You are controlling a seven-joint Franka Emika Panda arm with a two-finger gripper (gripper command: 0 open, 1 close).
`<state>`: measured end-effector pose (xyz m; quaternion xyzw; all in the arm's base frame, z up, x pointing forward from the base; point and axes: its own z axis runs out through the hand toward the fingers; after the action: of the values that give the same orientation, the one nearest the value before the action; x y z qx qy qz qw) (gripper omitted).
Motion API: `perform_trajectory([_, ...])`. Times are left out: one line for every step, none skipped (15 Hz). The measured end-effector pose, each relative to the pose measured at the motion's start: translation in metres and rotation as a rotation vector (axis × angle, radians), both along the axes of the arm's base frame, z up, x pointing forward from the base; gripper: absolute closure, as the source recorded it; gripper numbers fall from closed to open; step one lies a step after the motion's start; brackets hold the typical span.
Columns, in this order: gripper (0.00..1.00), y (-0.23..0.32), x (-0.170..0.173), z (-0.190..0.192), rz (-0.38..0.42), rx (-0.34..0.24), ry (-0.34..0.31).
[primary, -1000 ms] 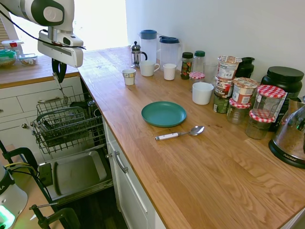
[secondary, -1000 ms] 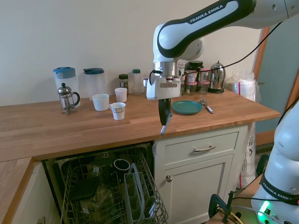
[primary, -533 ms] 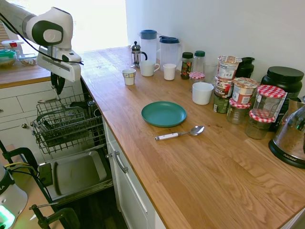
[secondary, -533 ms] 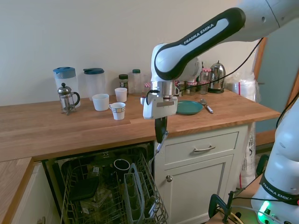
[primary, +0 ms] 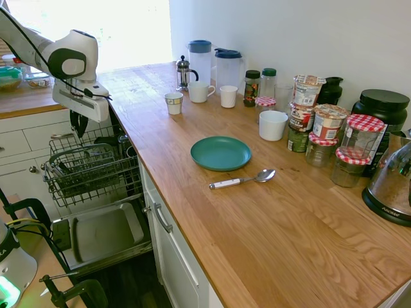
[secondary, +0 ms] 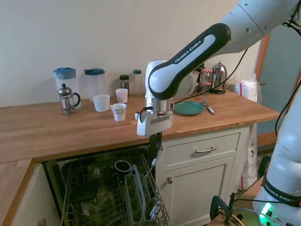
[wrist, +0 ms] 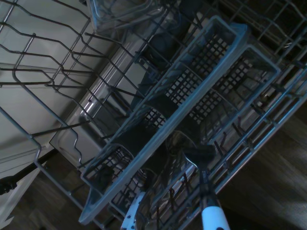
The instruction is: Put the fork in the dishwasher
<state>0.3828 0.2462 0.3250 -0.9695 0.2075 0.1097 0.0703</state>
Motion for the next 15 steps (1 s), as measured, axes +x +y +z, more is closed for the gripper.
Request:
perform_trajectory([1.00,0.002,0.001,-0.005,-0.002,0.001,-0.002])
perform_trajectory([1.00,0.004,0.001,-0.010,-0.002,0.001,-0.002])
perform_trajectory([1.00,0.006,0.002,-0.014,-0.007,0.001,-0.005])
perform_trajectory([1.00,0.006,0.003,-0.017,-0.012,0.002,-0.008])
perform_trajectory([1.00,0.006,0.004,-0.021,-0.018,0.000,-0.007])
perform_trajectory([1.00,0.006,0.005,-0.026,-0.022,-0.002,-0.006])
perform_trajectory([1.00,0.006,0.006,-0.030,-0.025,-0.003,-0.004])
perform_trajectory([1.00,0.006,0.006,-0.033,-0.028,-0.004,-0.002])
perform_trajectory([1.00,0.006,0.007,-0.036,-0.030,-0.005,0.001])
perform_trajectory([1.00,0.006,0.007,-0.037,-0.032,-0.006,0.003])
perform_trajectory([1.00,0.007,0.007,-0.040,-0.033,-0.008,0.005])
perform_trajectory([1.00,0.007,0.009,-0.044,-0.035,-0.008,0.008])
perform_trajectory([1.00,0.007,0.010,-0.048,-0.036,-0.009,0.011])
perform_trajectory([1.00,0.008,0.011,-0.053,-0.034,-0.012,0.017])
perform_trajectory([1.00,0.009,0.013,-0.057,-0.031,-0.014,0.022])
